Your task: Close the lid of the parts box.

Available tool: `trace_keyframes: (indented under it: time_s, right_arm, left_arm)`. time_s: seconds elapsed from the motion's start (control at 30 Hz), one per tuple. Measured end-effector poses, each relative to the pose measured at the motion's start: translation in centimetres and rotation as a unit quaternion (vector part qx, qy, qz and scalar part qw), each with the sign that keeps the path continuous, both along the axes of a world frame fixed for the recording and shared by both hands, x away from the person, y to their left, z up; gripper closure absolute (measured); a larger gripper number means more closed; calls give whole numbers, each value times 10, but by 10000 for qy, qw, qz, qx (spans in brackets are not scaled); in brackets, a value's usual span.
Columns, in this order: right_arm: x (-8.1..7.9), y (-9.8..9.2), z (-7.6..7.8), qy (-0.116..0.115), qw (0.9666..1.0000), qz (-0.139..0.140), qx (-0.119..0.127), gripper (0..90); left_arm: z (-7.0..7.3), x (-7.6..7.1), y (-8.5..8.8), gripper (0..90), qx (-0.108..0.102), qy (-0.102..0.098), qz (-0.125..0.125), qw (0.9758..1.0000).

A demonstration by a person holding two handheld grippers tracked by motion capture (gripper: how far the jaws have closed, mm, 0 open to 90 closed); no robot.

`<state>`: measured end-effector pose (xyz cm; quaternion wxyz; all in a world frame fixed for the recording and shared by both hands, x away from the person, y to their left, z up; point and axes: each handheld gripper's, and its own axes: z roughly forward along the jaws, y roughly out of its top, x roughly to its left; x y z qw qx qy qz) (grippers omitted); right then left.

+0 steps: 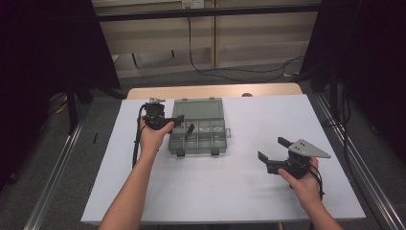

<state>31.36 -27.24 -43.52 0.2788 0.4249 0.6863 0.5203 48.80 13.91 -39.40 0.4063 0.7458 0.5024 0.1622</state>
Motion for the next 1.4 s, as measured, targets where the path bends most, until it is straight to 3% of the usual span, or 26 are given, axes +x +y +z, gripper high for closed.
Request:
trace_keyframes:
  time_s: [0.7,0.83,1.4]
  right_arm:
    - [47,35,4,264,9994,-70,-195,68]
    - [57,39,4,330,9988,-92,-353,59]
    - [88,48,-1,499,9980,-279,-251,63]
  left_arm:
    - [-5,8,19,136,28,-27,99,9999]
    - [-7,10,20,136,23,-17,91,10000]
    - [-10,18,29,132,50,-12,174,9998]
